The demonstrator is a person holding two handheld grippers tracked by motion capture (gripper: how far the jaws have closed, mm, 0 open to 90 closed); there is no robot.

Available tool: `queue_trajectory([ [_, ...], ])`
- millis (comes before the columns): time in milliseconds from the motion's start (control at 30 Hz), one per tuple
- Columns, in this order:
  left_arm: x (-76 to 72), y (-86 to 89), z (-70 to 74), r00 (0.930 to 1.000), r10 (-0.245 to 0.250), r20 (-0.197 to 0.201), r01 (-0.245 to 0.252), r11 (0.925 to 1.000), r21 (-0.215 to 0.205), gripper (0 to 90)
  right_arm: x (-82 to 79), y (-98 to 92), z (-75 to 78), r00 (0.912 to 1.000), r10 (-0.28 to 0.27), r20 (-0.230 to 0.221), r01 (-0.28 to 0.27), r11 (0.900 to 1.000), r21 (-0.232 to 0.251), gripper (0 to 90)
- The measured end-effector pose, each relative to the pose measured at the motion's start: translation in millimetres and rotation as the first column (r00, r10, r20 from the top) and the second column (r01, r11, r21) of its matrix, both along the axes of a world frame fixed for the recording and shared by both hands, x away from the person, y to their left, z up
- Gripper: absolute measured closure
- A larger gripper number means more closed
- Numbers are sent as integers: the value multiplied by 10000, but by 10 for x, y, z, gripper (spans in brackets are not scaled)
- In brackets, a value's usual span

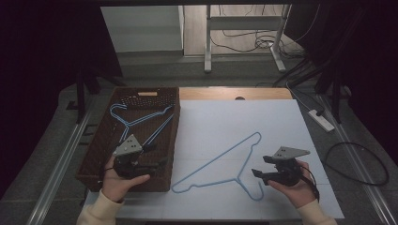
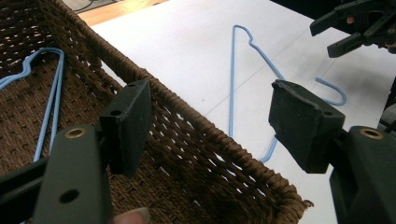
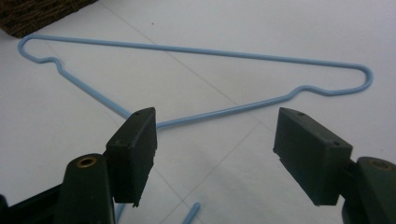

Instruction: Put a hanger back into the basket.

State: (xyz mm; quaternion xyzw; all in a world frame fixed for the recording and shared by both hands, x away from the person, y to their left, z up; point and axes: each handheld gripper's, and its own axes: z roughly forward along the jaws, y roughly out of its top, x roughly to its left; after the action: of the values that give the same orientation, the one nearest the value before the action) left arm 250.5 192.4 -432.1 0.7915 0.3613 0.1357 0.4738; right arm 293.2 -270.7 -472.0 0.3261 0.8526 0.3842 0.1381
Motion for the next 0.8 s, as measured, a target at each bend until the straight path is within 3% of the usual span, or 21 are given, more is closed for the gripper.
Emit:
queue_trajectory([
  [167, -8, -34, -4, 10000, -80, -25, 80, 10000, 28, 304, -90, 82, -20, 9994, -136, -317, 133, 9999, -106, 293],
  [367, -7, -44, -6, 10000, -92, -28, 92, 10000, 18, 304, -174, 204, -33, 9968, -398, -699, 347, 9967, -727, 276],
  [400, -4, -44, -11, 10000, -85, -40, 85, 10000, 28, 304, -193, 262, -46, 9956, -392, -856, 303, 9943, -1023, 276],
  [467, 0, -43, -17, 9999, -86, -56, 86, 10000, 43, 304, -197, 279, -52, 9949, -413, -925, 312, 9937, -1076, 276],
  [667, 2, -34, -22, 10000, -56, -72, 56, 10000, 50, 304, -192, 371, -126, 9899, -405, -1362, 164, 9847, -1735, 288],
  [700, 2, -34, -22, 10000, -44, -70, 44, 10000, 49, 304, -201, 414, -146, 9873, -458, -1522, 140, 9789, -2040, 313],
  [800, 2, -33, -19, 10000, -39, -71, 40, 10000, 64, 304, -205, 450, -157, 9860, -492, -1595, 117, 9736, -2281, 337],
])
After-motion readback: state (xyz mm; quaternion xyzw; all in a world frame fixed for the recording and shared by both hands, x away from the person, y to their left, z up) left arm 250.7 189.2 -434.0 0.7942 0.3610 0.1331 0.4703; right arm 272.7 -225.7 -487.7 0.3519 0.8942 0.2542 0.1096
